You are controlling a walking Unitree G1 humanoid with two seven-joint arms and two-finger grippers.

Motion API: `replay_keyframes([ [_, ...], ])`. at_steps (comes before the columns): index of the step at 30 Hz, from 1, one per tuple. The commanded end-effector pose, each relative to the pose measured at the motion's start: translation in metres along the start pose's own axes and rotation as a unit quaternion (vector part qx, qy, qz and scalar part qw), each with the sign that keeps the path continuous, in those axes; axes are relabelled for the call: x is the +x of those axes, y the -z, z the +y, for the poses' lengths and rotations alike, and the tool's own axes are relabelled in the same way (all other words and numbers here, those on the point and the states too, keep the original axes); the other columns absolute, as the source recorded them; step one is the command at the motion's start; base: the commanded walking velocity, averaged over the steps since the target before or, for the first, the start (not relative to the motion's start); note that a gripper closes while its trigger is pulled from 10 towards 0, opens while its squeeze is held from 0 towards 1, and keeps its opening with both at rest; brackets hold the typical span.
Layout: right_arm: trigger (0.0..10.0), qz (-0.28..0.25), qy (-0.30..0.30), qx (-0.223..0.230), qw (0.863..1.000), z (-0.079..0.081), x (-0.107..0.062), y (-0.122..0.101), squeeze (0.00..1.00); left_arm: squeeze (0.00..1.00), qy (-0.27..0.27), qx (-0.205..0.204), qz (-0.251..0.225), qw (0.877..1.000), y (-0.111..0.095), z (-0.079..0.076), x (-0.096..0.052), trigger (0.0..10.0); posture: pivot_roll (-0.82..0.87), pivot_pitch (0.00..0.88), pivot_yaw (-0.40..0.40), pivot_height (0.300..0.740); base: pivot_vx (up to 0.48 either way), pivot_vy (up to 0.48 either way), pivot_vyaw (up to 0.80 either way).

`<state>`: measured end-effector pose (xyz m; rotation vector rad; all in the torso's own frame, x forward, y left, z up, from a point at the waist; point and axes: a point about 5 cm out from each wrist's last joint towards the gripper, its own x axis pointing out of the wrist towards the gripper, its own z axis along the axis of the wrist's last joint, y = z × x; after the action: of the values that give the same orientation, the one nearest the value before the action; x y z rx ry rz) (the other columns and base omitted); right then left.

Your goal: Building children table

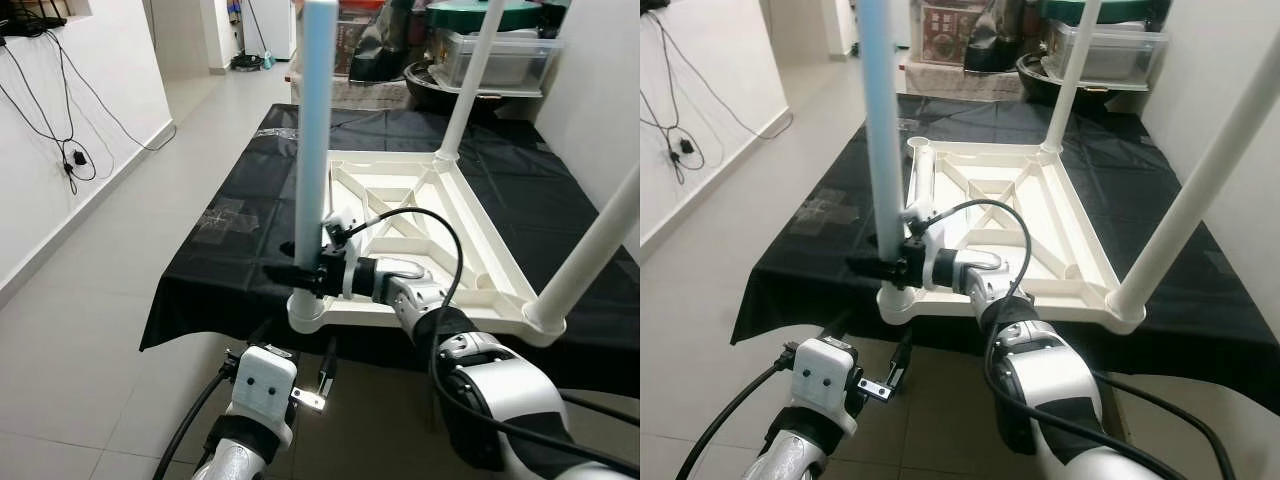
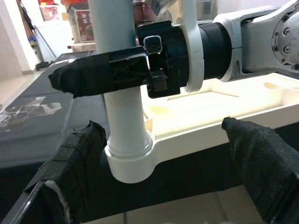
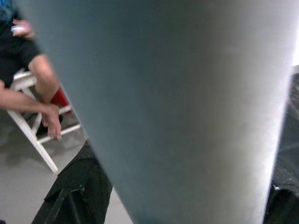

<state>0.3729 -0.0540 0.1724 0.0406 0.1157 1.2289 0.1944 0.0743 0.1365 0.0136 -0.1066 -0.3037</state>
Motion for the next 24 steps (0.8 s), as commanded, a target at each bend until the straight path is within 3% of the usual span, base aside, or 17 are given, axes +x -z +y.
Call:
replay_keyframes([
  [1, 0.0, 0.000, -0.005, -0.016, 1.000, 0.004, 0.008, -0.004, 0.00, 0.00, 0.004, -0.012, 0.005, 1.000, 0.002, -0.004, -0.001, 10.0, 0.13, 0.043, -0.056, 0.740, 0.000, 0.000, 0.00],
  [5, 0.0, -0.022, 0.038, -0.020, 0.999, 0.000, 0.010, -0.010, 0.00, 0.00, 0.003, -0.012, 0.005, 1.000, 0.002, -0.004, -0.001, 10.0, 0.13, 0.043, -0.056, 0.740, 0.000, 0.000, 0.00],
  [6, 0.0, -0.030, 0.093, -0.013, 0.995, -0.006, 0.009, -0.012, 0.00, 0.00, 0.003, -0.012, 0.005, 1.000, 0.002, -0.004, -0.001, 10.0, 0.13, 0.043, -0.056, 0.740, 0.000, 0.000, 0.00],
  [7, 0.0, -0.030, 0.093, -0.013, 0.995, -0.006, 0.009, -0.012, 0.00, 0.00, 0.003, -0.012, 0.005, 1.000, 0.002, -0.004, -0.001, 10.0, 0.13, 0.043, -0.056, 0.740, 0.000, 0.000, 0.00],
  [8, 0.0, -0.030, 0.164, -0.017, 0.986, -0.014, 0.004, -0.012, 0.00, 0.00, 0.003, -0.012, 0.005, 1.000, 0.002, -0.004, -0.001, 10.0, 0.13, 0.043, -0.056, 0.740, 0.000, 0.000, 0.00],
  [10, 0.0, -0.030, 0.164, -0.017, 0.986, -0.014, 0.004, -0.012, 0.00, 0.00, 0.003, -0.012, 0.005, 1.000, 0.002, -0.004, -0.001, 10.0, 0.13, 0.043, -0.056, 0.740, 0.000, 0.000, 0.00],
  [11, 0.0, -0.037, 0.223, -0.018, 0.974, -0.021, -0.001, -0.011, 0.00, 0.00, 0.004, -0.013, 0.005, 1.000, 0.002, -0.005, -0.001, 10.0, 0.13, 0.043, -0.056, 0.740, 0.000, 0.000, 0.00],
  [13, 0.0, -0.037, 0.223, -0.018, 0.974, -0.021, -0.001, -0.011, 0.00, 0.00, 0.004, -0.013, 0.005, 1.000, 0.002, -0.005, -0.001, 10.0, 0.13, 0.043, -0.056, 0.740, 0.000, 0.000, 0.00],
  [14, 0.0, -0.043, 0.303, -0.012, 0.952, -0.029, -0.010, -0.009, 0.00, 0.00, 0.005, -0.013, 0.006, 1.000, 0.002, -0.004, -0.001, 10.0, 0.13, 0.041, -0.049, 0.740, 0.000, 0.000, 0.00],
  [15, 0.0, -0.043, 0.303, -0.012, 0.952, -0.029, -0.010, -0.009, 0.00, 0.00, 0.005, -0.013, 0.006, 1.000, 0.002, -0.004, -0.001, 10.0, 0.13, 0.041, -0.049, 0.740, 0.000, 0.000, 0.00],
  [16, 0.0, -0.044, 0.387, -0.004, 0.921, -0.038, -0.023, -0.005, 0.00, 0.00, 0.005, -0.013, 0.007, 1.000, 0.002, -0.004, -0.001, 10.0, 0.13, 0.041, -0.049, 0.740, 0.000, 0.000, 0.00],
  [17, 0.0, -0.044, 0.387, -0.004, 0.921, -0.038, -0.023, -0.005, 0.00, 0.00, 0.005, -0.013, 0.007, 1.000, 0.002, -0.004, -0.001, 10.0, 0.13, 0.041, -0.049, 0.740, 0.000, 0.000, 0.00],
  [18, 0.0, -0.042, 0.478, 0.006, 0.877, -0.048, -0.040, -0.001, 0.00, 0.00, 0.006, -0.012, 0.007, 1.000, 0.003, -0.004, -0.001, 10.0, 0.12, 0.035, -0.045, 0.740, 0.000, 0.000, 0.00],
  [20, 0.0, -0.042, 0.478, 0.006, 0.877, -0.048, -0.040, -0.001, 0.00, 0.00, 0.006, -0.012, 0.007, 1.000, 0.003, -0.004, -0.001, 10.0, 0.12, 0.035, -0.045, 0.740, 0.000, 0.000, 0.00],
  [21, 0.0, -0.044, 0.557, 0.021, 0.829, -0.055, -0.058, 0.004, 0.00, 0.00, 0.006, -0.011, 0.008, 1.000, 0.003, -0.003, -0.001, 10.0, 0.12, 0.033, -0.044, 0.740, 0.000, 0.000, 0.00],
  [23, 0.0, -0.055, 0.693, 0.075, 0.715, -0.064, -0.094, 0.015, 0.00, 0.00, 0.007, -0.010, 0.008, 1.000, 0.004, -0.003, 0.000, 10.0, 0.12, 0.033, -0.044, 0.740, 0.000, 0.000, 0.00],
  [24, 0.0, -0.055, 0.693, 0.075, 0.715, -0.064, -0.094, 0.015, 0.00, 0.00, 0.007, -0.010, 0.008, 1.000, 0.004, -0.003, 0.000, 10.0, 0.12, 0.033, -0.044, 0.740, 0.000, 0.000, 0.00],
])
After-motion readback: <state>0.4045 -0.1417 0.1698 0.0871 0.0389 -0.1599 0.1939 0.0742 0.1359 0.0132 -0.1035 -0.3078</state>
